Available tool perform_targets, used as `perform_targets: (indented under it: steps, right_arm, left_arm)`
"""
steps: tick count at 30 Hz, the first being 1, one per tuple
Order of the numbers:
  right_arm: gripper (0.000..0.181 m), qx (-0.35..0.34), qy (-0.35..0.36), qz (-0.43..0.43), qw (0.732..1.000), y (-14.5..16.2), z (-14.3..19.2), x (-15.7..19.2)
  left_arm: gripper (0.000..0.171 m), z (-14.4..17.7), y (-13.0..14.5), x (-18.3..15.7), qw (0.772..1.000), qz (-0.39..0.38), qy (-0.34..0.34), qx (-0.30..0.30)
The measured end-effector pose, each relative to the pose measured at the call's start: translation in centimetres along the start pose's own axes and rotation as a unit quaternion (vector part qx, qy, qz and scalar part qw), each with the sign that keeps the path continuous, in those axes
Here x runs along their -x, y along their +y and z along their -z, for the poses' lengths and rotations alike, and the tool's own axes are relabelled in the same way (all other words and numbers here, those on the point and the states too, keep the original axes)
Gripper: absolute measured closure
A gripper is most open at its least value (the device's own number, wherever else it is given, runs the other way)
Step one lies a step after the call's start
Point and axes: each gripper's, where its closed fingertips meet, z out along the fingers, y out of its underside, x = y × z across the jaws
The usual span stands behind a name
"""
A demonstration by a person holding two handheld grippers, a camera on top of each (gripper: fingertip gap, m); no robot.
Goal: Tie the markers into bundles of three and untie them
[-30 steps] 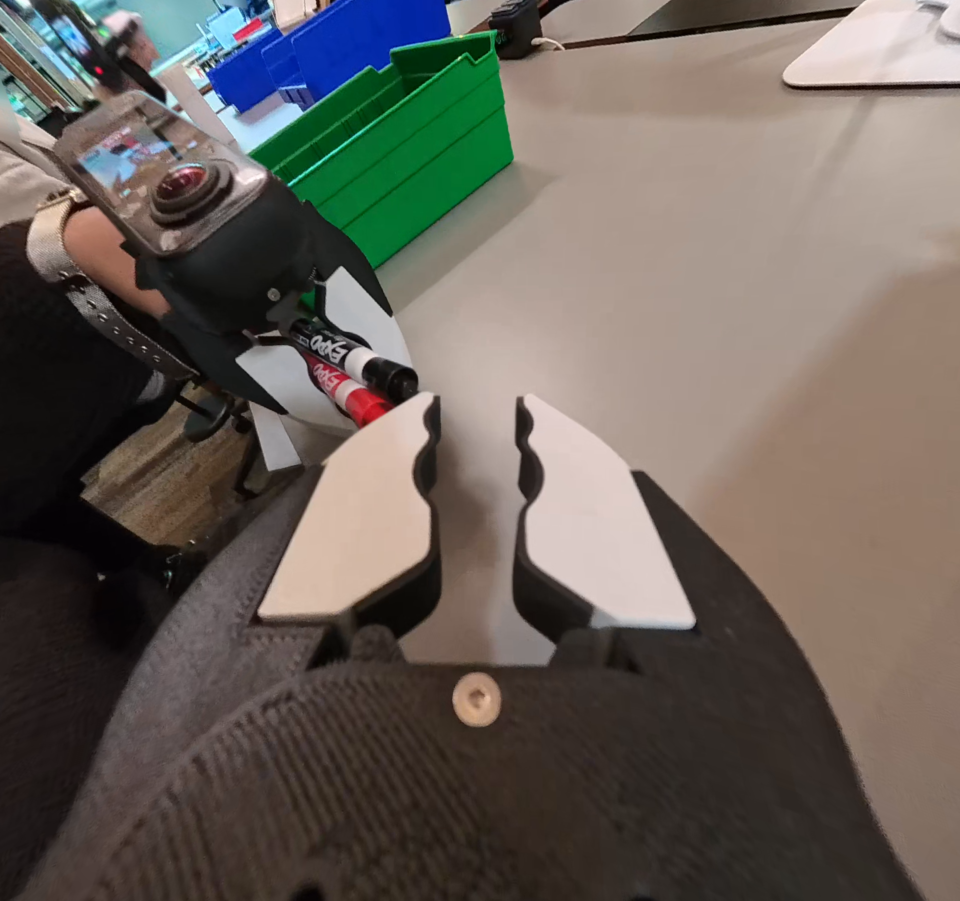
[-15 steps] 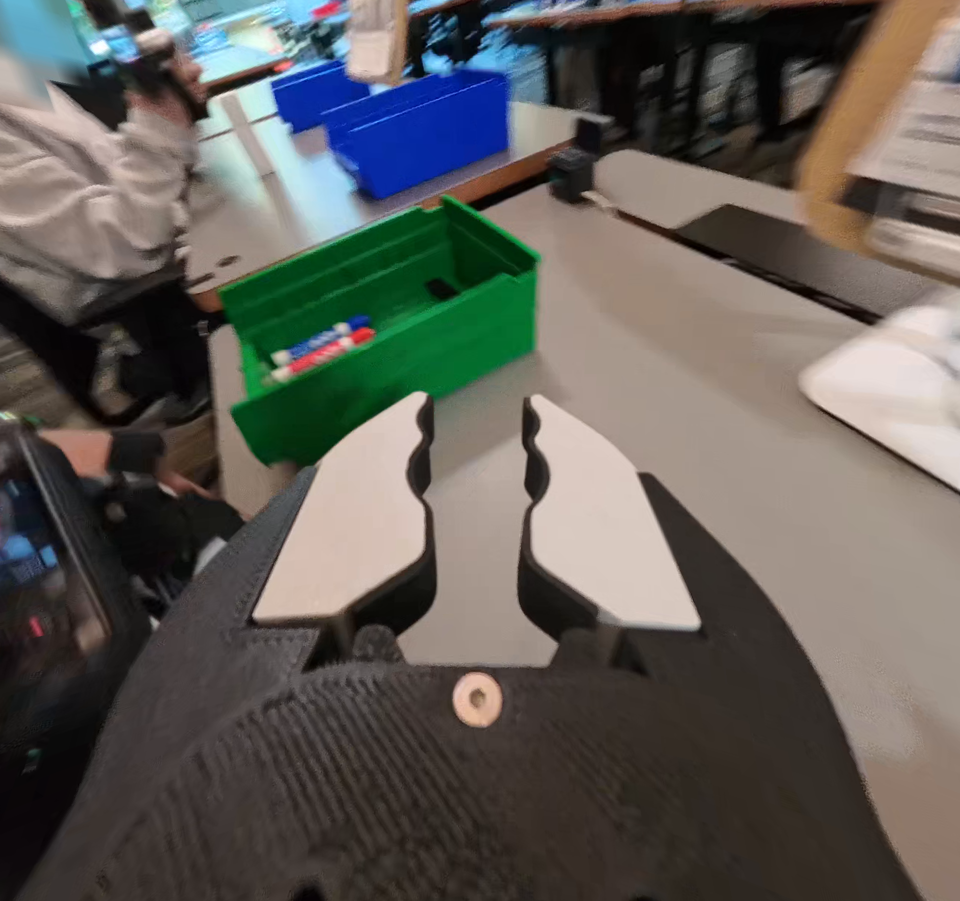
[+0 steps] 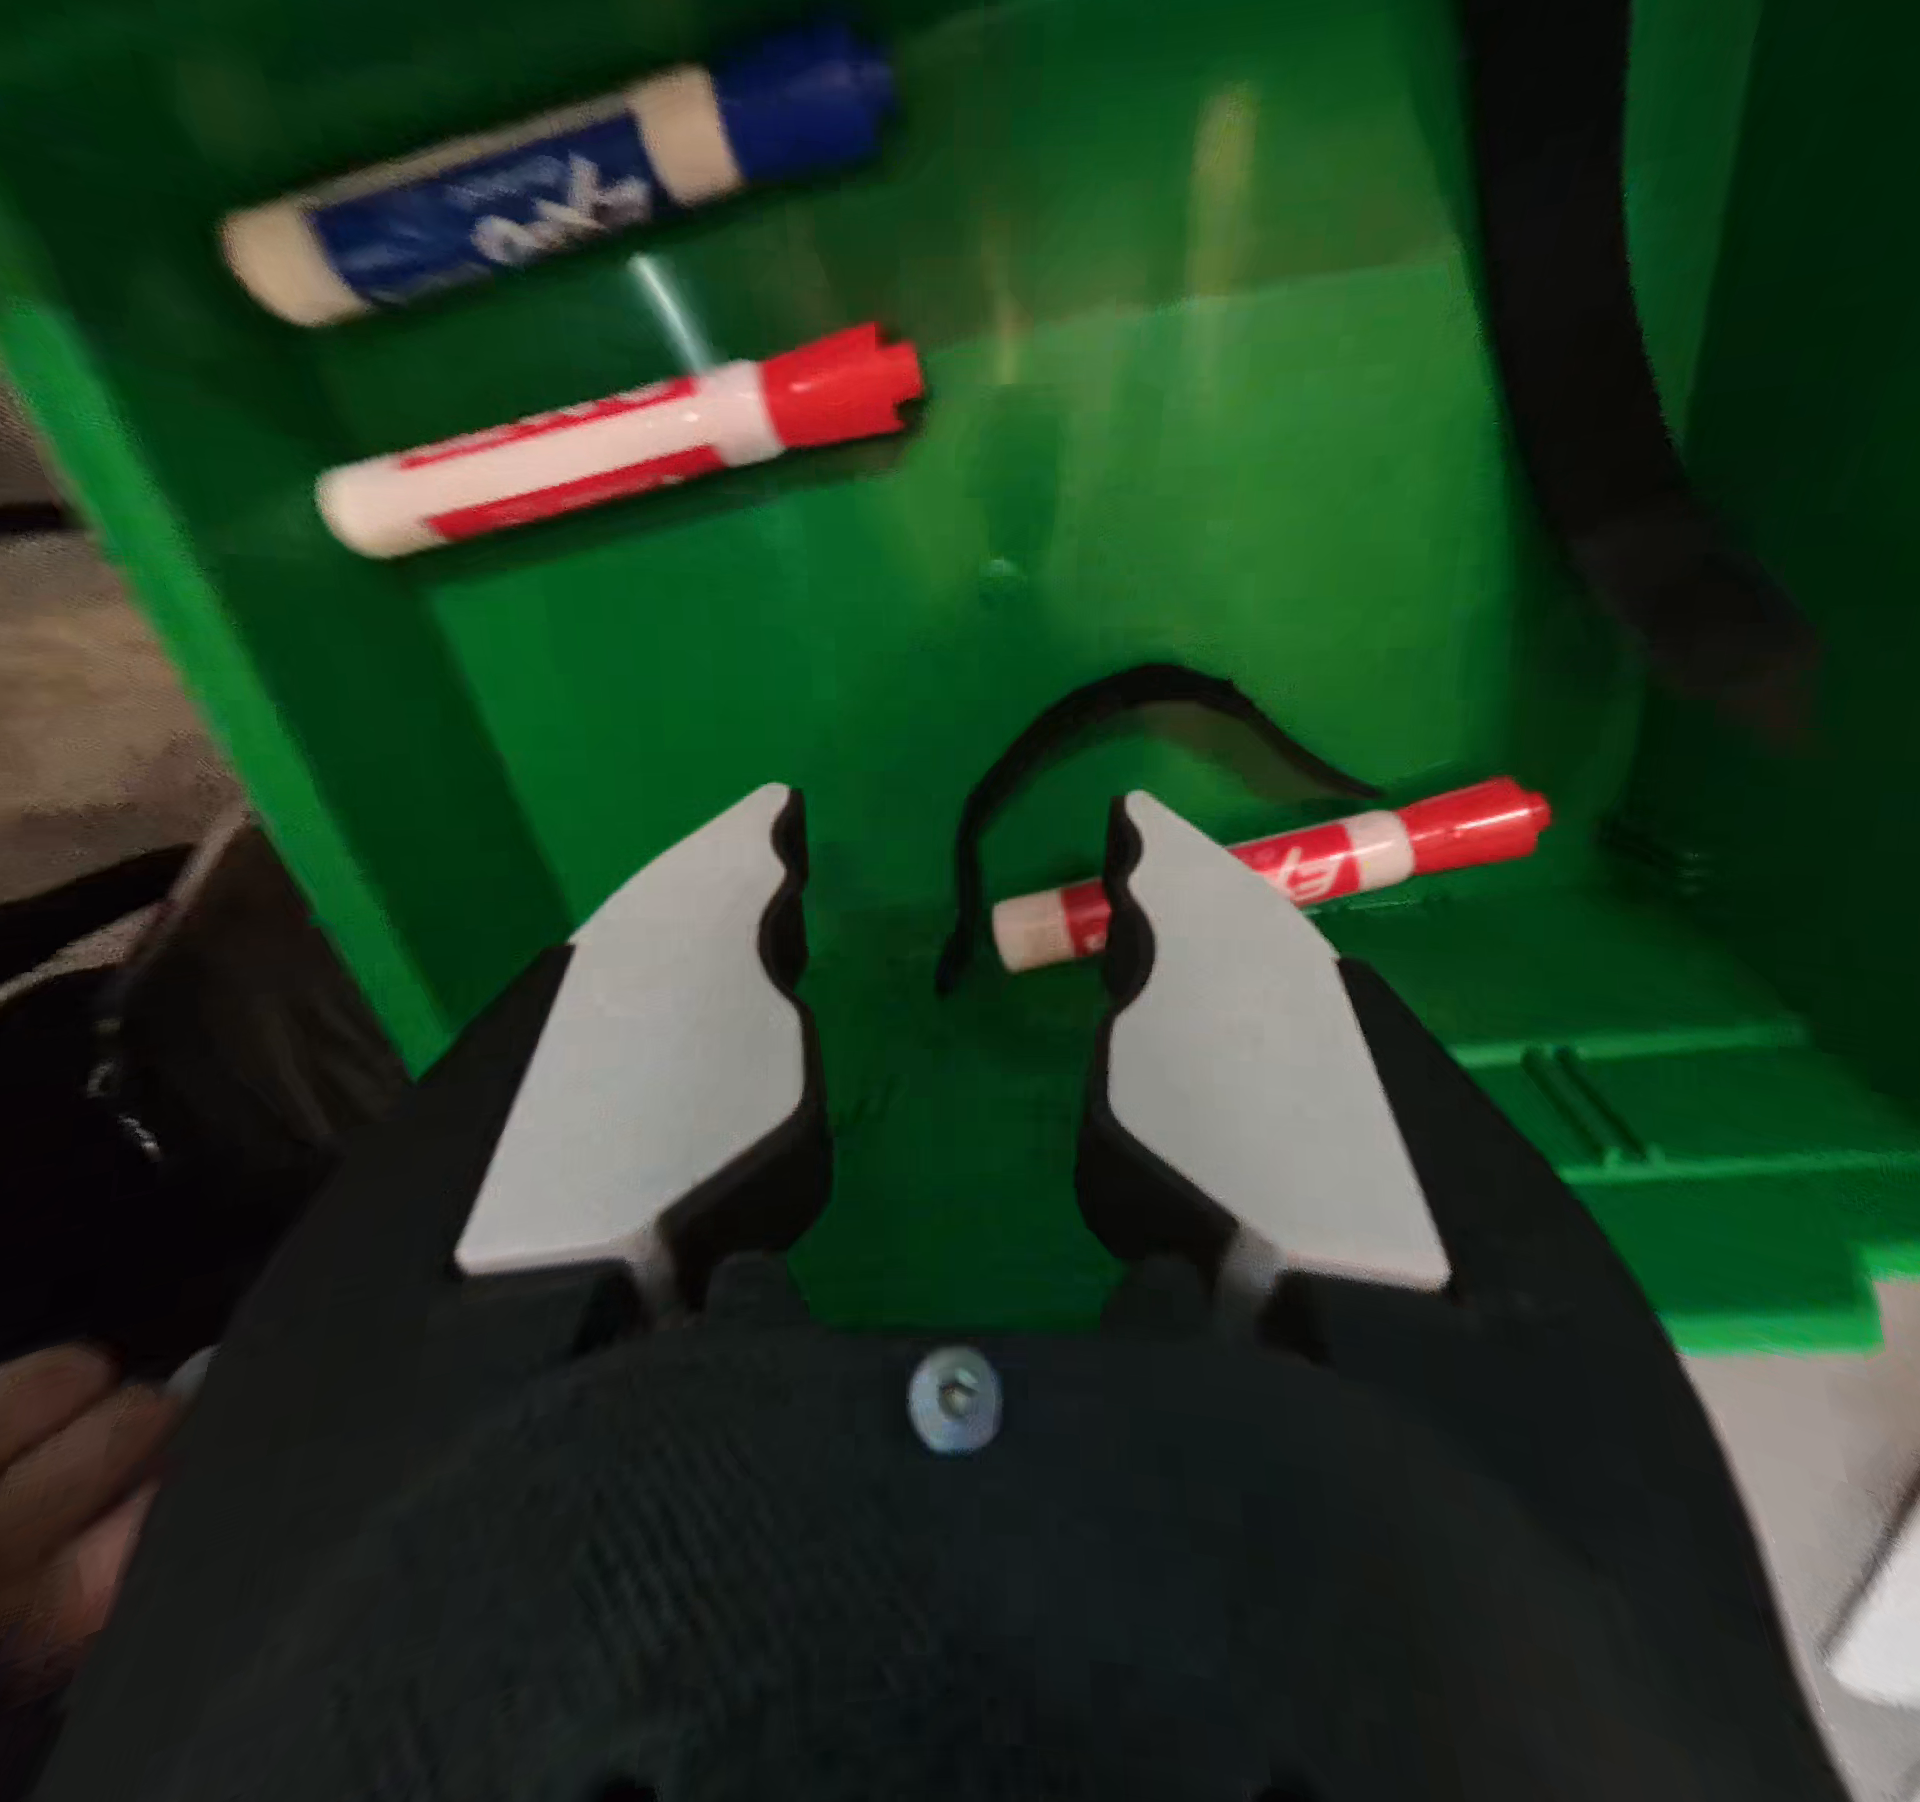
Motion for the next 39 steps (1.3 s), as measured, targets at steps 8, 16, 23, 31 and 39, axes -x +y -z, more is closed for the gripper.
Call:
perform_targets:
  steps: [8,16,23,31,39]
  right_arm:
    - [0.178,0.026,-0.024,0.052,0.998,-0.6,-0.6,1.5]
    - [0.179,-0.18,0.01,0.161,0.97,5.6,13.1,1.5]
    - [0.179,-0.057,-0.01,0.288,0.956,25.7,10.7,-0.5]
    - [0.171,0.053,-0.04,0.258,0.964,40.0,3.4,1.4]
    - [0.131,-0.097,0.114,0.038,0.988,41.3,8.0,-0.8]
  left_arm:
    - [0.128,0.5,0.7,0.2,1.0,0.011,0.002,-0.012]
    - [0.128,0.0,1.0,0.2,1.0,0.019,0.014,-0.006]
    - [0.128,0.6,1.5,1.3,0.999,0.038,0.015,-0.005]
    - [0.127,0.6,0.4,2.5,1.0,0.026,0.016,0.008]
    - [0.128,0.4,-2.7,3.0,0.999,-0.027,0.032,0.007]
